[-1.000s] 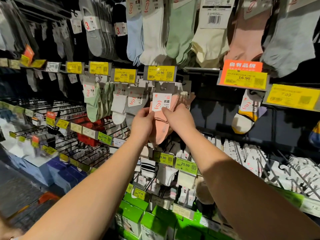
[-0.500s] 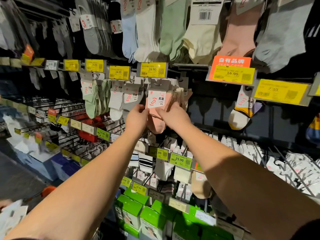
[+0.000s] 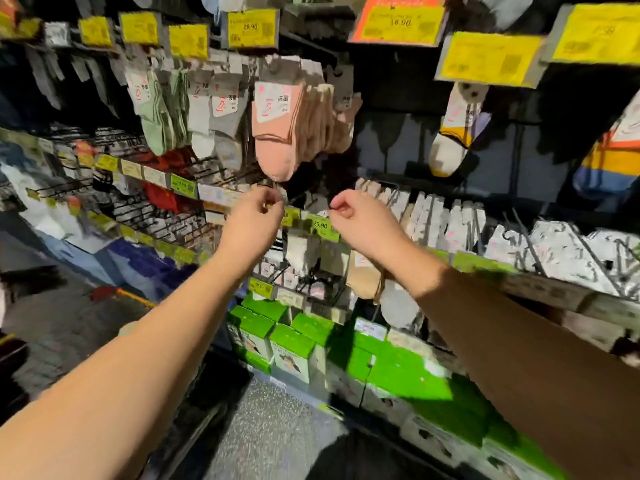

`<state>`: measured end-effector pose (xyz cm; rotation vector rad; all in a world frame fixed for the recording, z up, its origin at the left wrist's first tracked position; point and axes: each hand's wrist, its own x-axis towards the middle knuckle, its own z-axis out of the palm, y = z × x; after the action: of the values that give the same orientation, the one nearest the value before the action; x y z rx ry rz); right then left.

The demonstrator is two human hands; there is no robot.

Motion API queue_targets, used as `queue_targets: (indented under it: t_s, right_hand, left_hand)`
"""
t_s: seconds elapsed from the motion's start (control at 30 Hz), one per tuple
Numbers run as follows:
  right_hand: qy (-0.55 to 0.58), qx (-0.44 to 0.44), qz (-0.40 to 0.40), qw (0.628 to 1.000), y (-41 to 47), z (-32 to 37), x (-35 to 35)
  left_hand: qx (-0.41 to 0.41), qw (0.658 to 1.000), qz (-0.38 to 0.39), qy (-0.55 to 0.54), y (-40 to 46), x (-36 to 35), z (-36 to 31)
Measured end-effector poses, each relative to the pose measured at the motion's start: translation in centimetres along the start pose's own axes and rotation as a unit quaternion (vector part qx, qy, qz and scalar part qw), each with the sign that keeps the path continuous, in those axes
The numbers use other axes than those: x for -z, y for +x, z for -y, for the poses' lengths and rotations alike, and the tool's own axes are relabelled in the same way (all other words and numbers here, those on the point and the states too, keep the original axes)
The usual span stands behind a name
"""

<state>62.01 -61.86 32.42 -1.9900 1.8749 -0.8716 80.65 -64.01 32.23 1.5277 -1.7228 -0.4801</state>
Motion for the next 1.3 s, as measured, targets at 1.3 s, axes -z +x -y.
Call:
queue_targets:
  t_s: [1.3]
  right_hand:
    - [0.003,-0.366,0.257,0.895,-76.5,-38.8,12.9]
  left_hand:
    - [0.082,0.859,0.504,0.025,-70.3,-34.5,-21.5]
